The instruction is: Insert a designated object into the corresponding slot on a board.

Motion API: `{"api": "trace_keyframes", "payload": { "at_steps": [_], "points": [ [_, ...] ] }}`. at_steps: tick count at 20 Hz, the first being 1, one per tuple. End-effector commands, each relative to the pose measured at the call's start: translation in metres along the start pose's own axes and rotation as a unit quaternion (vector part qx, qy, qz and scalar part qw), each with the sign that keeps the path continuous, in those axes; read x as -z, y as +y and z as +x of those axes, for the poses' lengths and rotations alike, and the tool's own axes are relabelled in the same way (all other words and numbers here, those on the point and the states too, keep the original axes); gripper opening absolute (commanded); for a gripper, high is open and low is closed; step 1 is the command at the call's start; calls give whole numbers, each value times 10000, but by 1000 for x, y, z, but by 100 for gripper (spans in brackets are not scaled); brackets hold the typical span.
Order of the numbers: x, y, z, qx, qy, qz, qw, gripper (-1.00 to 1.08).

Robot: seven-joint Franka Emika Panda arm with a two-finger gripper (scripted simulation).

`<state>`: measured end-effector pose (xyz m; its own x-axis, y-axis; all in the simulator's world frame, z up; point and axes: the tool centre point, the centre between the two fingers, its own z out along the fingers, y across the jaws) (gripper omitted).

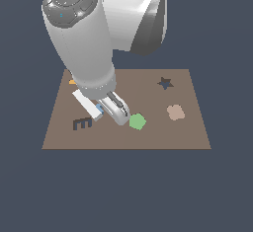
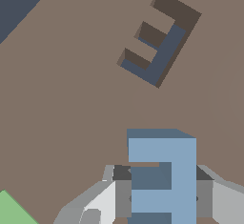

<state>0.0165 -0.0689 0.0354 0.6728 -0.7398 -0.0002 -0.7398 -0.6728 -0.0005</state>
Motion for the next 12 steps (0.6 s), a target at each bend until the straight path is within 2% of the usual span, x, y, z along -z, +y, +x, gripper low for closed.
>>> {"api": "trace_keyframes", "payload": {
  "at_steps": [1,12],
  "points": [
    [1,-3,17,-499,1,0,9988,-100],
    [4,-1,70,-2057,1,-2,9786,-100]
  ]
}}
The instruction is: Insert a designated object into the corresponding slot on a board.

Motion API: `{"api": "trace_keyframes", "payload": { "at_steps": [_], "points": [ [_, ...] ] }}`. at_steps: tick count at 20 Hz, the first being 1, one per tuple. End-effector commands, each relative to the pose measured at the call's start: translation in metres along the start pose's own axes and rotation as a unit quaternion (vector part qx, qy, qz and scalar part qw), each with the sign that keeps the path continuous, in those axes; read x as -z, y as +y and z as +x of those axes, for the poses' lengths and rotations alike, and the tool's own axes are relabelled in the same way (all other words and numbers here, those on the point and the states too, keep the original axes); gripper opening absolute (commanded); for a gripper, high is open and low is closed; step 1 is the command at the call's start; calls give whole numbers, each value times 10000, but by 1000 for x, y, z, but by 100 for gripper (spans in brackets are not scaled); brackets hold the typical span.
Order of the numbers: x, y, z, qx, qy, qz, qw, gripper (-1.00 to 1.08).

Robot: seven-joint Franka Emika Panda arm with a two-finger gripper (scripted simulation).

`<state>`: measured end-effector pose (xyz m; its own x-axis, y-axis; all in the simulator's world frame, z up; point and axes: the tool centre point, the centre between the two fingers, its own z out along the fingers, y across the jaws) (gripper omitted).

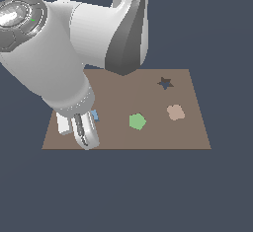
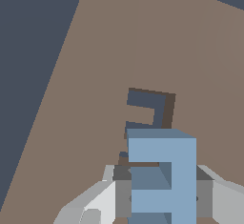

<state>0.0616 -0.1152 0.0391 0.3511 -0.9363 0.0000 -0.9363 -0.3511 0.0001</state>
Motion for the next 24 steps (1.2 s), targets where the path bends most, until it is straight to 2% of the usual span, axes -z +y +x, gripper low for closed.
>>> {"api": "trace_keyframes", "payload": {
  "at_steps": [1,8,18,19,24],
  "points": [
    [1,-2,9,-268,-1,0,9996,-100],
    [1,-3,23,-670,-1,-2,9978,-100],
    [-9,-2,25,-713,-5,-2,9975,-100],
    [-9,-2,25,-713,-5,-2,9975,100],
    [-9,-2,25,-713,-5,-2,9975,100]
  ]
}}
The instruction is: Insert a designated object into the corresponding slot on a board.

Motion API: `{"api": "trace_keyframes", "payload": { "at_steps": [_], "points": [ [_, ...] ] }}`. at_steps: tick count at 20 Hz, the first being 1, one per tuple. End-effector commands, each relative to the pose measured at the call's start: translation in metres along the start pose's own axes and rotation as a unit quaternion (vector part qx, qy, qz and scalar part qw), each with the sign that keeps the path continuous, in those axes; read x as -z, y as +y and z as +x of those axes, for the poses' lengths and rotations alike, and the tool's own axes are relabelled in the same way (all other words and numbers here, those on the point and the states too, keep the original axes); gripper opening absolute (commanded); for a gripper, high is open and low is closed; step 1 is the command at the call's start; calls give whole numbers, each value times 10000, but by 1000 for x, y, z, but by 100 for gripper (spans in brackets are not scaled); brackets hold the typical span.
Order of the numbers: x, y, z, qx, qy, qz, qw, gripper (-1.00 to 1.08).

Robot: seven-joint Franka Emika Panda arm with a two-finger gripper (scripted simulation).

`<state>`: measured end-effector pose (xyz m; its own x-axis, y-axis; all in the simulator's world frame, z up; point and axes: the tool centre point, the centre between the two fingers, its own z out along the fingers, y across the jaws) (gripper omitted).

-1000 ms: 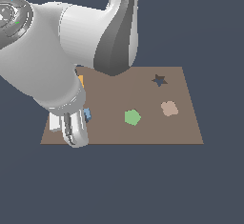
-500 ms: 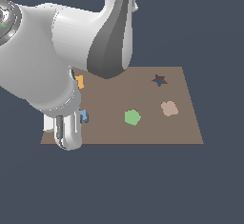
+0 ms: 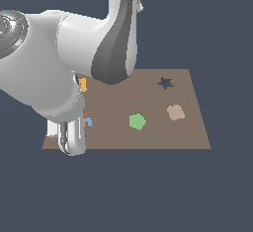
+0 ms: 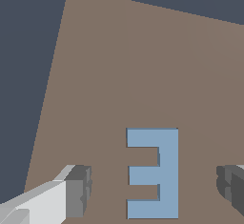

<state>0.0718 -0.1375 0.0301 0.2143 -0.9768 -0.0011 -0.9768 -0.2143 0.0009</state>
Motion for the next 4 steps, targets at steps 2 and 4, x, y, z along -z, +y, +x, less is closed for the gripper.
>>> {"api": "trace_keyframes", "payload": {
  "at_steps": [2,4],
  "points": [
    [0,0,0,0,0,2,10000,100],
    [0,0,0,0,0,2,10000,100]
  ]
}}
